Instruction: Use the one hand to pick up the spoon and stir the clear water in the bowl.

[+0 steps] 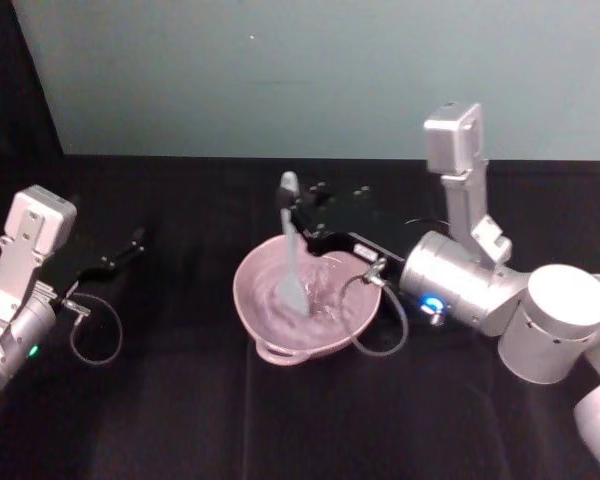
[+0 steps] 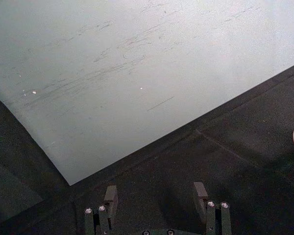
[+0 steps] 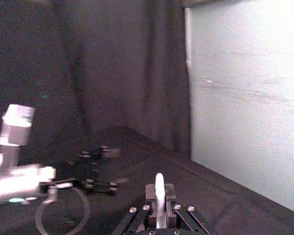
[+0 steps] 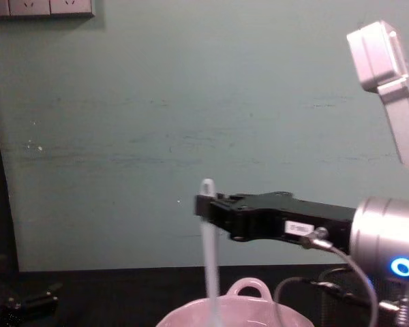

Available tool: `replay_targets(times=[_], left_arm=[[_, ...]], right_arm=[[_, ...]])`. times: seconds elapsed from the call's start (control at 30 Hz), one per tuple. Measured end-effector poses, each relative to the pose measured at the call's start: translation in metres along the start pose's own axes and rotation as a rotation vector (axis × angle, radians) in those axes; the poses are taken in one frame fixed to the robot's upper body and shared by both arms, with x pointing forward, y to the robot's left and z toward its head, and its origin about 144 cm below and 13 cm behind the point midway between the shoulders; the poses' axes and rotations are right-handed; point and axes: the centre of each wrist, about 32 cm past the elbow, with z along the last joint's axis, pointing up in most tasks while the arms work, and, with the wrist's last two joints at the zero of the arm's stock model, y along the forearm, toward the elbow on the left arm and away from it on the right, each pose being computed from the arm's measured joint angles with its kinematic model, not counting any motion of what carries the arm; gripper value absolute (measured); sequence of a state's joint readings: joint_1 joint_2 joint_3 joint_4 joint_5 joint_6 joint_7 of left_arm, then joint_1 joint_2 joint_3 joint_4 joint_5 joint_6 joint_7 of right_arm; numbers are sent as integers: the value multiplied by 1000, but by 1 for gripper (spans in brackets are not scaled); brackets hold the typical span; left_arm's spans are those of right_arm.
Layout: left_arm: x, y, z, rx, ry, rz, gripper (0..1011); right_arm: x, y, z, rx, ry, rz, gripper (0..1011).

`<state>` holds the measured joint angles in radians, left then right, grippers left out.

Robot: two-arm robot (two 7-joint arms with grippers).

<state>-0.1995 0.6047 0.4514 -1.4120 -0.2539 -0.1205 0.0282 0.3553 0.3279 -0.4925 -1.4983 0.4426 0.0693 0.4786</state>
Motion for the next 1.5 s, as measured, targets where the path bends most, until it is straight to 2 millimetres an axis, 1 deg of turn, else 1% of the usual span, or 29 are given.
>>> replay_targets(times=[0.17,0.33,0.43,0.57,0.6,0.7,0.77,0.8,0.9,0.93,0.97,1.07,1.23,1.4,1.5], left_arm=[[0,0,0,0,0,0,1011],[0,0,0,0,0,0,1011],[0,0,0,0,0,0,1011],[0,0,0,0,0,0,1011],[0,0,0,0,0,0,1011],[0,0,0,0,0,0,1011],[0,0,0,0,0,0,1011],[0,0,0,0,0,0,1011],[0,0,0,0,0,0,1011],[0,0,0,0,0,0,1012],[0,0,0,0,0,0,1011],[0,0,0,0,0,0,1011],[0,0,0,0,0,0,1011],[0,0,0,0,0,0,1011],[0,0,0,0,0,0,1011]], right_arm=[[-10,6,3,19,9,37,110],[-10,5,9,40,0,31,110],[-5,0,16,60,-15,6,110],[4,-13,32,103,-45,-45,110],[4,-13,32,103,-45,-45,110],[13,-31,47,142,-72,-96,110],[17,-39,52,155,-77,-120,110],[21,-47,57,166,-77,-144,110],[26,-60,62,180,-73,-177,110],[30,-69,65,188,-69,-204,110],[32,-74,66,191,-68,-216,110],[37,-89,67,198,-55,-255,110],[45,-107,63,182,-8,-311,110],[50,-110,53,160,53,-334,110],[55,-108,41,148,95,-348,110]])
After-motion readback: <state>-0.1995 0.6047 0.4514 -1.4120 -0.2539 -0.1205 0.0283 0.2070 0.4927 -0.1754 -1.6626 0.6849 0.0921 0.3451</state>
